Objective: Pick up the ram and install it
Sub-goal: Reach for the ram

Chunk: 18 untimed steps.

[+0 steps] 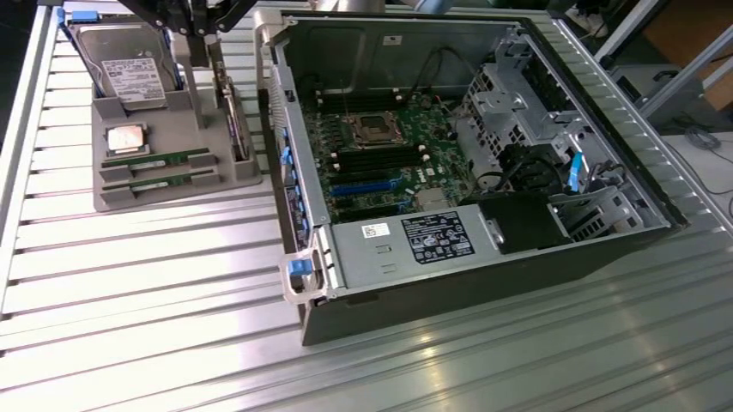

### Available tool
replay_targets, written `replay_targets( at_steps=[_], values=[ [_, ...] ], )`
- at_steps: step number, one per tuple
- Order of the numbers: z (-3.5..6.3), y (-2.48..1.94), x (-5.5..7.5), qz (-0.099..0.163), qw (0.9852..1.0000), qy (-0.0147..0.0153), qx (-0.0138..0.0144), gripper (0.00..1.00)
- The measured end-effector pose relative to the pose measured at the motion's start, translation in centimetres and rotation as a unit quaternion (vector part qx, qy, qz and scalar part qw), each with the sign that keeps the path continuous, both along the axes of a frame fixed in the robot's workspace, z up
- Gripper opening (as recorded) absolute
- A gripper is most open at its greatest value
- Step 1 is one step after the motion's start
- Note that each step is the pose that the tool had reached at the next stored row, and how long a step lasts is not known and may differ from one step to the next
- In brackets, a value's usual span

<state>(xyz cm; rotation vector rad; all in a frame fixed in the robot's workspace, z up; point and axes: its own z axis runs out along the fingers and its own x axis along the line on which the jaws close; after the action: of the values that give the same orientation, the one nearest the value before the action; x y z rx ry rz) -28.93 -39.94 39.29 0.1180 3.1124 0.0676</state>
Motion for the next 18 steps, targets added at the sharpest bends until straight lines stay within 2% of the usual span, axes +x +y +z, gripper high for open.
replay_targets(
  at_steps=[18],
  values=[
    [-0.04, -0.01, -1.1, 0.0, 1.0, 0.0, 0.0, 0.11]
  ],
)
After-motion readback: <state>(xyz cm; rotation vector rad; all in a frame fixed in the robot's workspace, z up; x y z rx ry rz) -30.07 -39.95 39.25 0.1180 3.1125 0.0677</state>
